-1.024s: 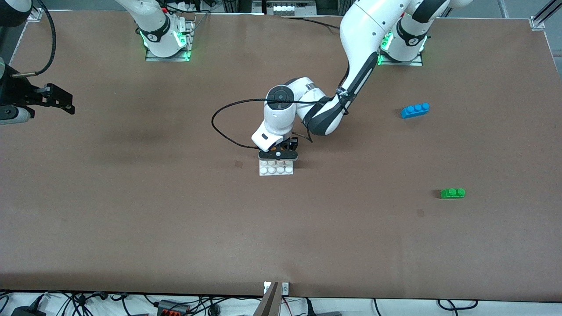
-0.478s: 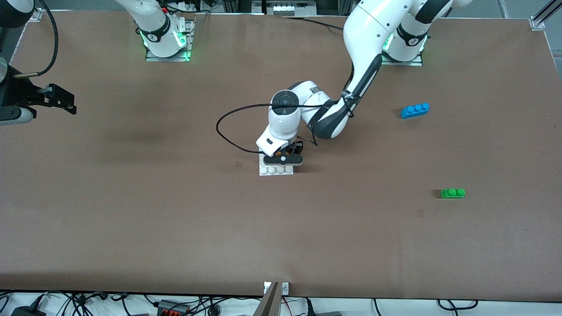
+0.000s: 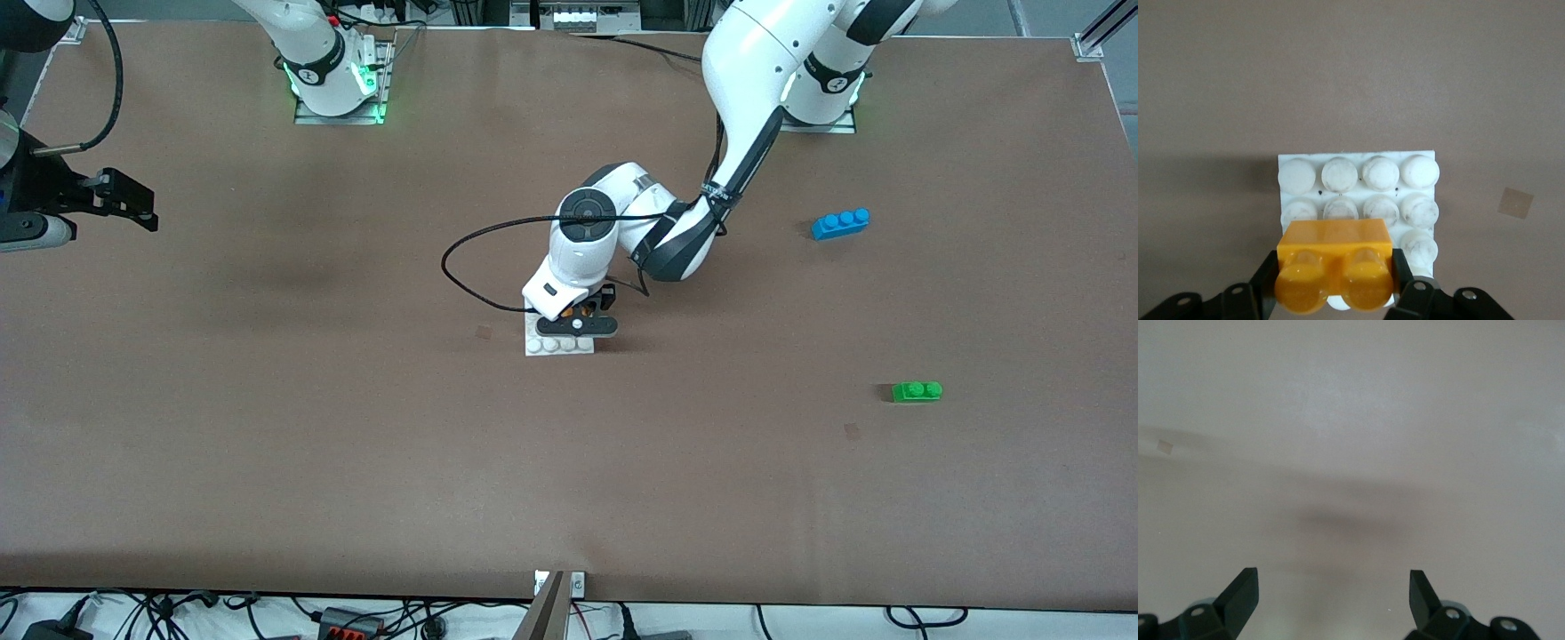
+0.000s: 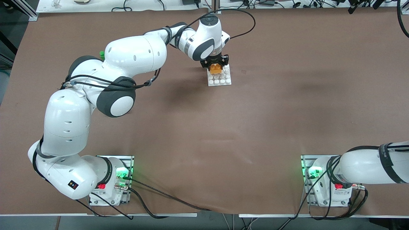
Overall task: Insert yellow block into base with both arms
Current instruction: 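Press the yellow brick down onto the base with the left gripper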
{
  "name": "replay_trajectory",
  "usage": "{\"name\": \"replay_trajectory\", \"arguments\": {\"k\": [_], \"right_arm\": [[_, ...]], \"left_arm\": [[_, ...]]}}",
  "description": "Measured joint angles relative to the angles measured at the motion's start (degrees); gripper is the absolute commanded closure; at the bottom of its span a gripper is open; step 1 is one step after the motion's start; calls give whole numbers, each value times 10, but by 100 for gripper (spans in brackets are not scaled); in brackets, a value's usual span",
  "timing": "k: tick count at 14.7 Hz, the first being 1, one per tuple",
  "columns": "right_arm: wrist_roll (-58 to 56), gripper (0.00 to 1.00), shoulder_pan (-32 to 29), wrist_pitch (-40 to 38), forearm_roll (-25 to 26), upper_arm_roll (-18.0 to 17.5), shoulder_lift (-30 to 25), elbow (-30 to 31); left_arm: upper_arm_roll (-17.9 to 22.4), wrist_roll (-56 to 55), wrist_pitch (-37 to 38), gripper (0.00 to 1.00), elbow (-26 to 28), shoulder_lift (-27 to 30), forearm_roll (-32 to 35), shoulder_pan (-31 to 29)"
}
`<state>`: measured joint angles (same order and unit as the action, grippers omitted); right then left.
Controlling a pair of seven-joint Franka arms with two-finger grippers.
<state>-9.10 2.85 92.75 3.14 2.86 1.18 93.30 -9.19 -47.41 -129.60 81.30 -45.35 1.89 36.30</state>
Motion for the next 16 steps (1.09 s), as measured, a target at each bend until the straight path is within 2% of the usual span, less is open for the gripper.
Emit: {"name": "replay_trajectory", "arguments": {"k": [5,16], "right_arm": [[0,0,4,0,0,0,0,0],[0,0,5,0,0,0,0,0]], "left_arm": [[0,2,5,85,1,-5,-21,3],[-1,4,5,85,-3,-14,-22,5]]}}
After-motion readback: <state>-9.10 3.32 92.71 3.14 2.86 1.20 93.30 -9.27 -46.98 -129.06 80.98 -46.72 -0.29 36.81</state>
